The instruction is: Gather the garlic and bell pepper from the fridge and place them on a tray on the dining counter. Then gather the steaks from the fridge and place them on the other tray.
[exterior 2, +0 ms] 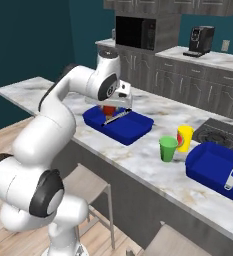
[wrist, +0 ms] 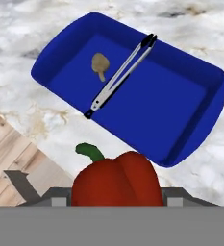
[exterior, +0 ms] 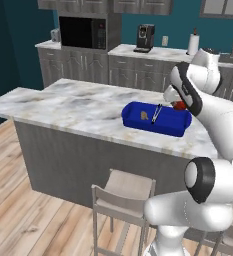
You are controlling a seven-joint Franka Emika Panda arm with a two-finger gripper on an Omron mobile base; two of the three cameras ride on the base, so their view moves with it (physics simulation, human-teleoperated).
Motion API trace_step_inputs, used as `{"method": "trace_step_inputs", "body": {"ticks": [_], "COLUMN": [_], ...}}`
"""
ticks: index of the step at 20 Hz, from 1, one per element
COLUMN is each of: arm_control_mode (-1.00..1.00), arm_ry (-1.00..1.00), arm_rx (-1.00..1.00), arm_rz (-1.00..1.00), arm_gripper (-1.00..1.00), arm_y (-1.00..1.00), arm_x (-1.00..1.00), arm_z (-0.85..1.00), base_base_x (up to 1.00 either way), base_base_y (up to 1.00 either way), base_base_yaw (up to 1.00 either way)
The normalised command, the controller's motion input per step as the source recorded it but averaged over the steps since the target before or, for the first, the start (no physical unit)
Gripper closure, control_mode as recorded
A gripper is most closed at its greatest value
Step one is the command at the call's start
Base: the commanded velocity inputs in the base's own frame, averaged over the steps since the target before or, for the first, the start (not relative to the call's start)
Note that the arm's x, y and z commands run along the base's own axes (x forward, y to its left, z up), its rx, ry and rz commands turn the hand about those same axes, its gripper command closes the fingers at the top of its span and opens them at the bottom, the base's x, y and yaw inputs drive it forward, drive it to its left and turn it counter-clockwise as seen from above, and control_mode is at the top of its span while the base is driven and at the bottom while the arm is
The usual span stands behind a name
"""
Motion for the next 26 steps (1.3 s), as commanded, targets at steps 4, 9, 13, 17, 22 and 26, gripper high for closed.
{"method": "trace_step_inputs", "body": {"ticks": [4, 9, 13, 17, 22, 26], "arm_control_mode": [-1.0, -1.0, -1.0, -1.0, -1.0, -1.0], "arm_ry": [0.01, 0.0, 0.0, 0.0, 0.0, 0.0], "arm_rx": [0.0, 0.0, 0.0, 0.0, 0.0, 0.0], "arm_rz": [0.0, 0.0, 0.0, 0.0, 0.0, 0.0], "arm_gripper": [1.0, 1.0, 1.0, 1.0, 1.0, 1.0], "arm_y": [-0.2, -0.09, -0.01, -0.05, -0.15, -0.09], "arm_x": [0.19, 0.2, 0.32, 0.34, 0.31, 0.29], "arm_z": [-0.42, -0.38, -0.26, -0.23, -0.17, -0.16], "base_base_x": [0.0, 0.0, 0.0, 0.0, 0.0, 0.0], "base_base_y": [0.0, 0.0, 0.0, 0.0, 0.0, 0.0], "base_base_yaw": [0.0, 0.0, 0.0, 0.0, 0.0, 0.0]}}
